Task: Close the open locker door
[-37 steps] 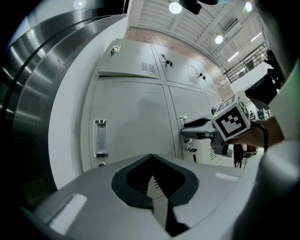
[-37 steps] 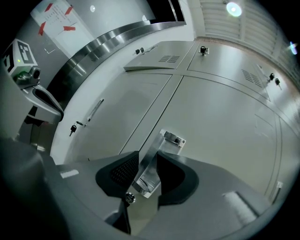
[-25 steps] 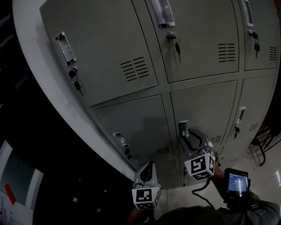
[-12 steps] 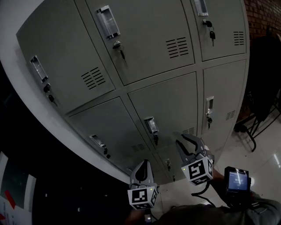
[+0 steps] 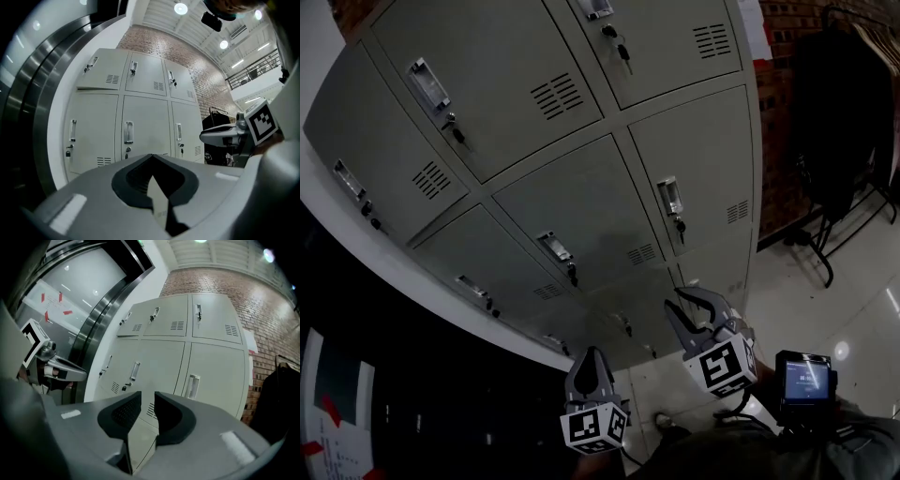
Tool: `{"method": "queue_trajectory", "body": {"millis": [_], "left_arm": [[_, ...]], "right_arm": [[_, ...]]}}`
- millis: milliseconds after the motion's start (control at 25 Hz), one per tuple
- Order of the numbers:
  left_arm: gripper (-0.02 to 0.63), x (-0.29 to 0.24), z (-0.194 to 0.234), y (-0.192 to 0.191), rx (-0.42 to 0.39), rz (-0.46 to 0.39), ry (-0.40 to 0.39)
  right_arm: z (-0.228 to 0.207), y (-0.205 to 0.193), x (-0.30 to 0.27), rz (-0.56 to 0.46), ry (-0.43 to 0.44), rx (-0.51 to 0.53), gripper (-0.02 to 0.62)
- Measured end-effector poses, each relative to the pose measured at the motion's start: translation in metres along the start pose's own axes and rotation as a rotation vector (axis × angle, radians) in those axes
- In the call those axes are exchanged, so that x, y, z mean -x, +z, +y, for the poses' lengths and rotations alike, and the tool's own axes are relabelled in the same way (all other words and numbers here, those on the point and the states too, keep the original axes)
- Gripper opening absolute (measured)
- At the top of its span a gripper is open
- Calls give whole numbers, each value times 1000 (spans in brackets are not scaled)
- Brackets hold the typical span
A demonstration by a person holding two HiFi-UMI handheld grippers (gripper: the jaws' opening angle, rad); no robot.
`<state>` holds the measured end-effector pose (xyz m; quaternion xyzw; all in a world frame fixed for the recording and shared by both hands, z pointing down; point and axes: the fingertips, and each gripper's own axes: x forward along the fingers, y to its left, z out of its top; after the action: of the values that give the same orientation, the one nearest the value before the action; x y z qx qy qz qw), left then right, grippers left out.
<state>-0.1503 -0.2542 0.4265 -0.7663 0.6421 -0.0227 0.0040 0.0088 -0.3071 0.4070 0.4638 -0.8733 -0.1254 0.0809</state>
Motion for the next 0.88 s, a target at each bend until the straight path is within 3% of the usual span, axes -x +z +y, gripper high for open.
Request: {"method": "queue_trajectory", "body": {"millis": [240, 520, 880], "left_arm": [[0, 34, -28, 3, -21, -4, 8], [0, 76, -38, 21, -8, -48, -58], [0, 130, -35, -5, 19, -6, -141]], "right_arm": [[11, 6, 47, -27, 20, -41, 86], [45, 22, 94, -14, -8, -55, 75], [94, 18, 144, 56, -57, -70, 66]]}}
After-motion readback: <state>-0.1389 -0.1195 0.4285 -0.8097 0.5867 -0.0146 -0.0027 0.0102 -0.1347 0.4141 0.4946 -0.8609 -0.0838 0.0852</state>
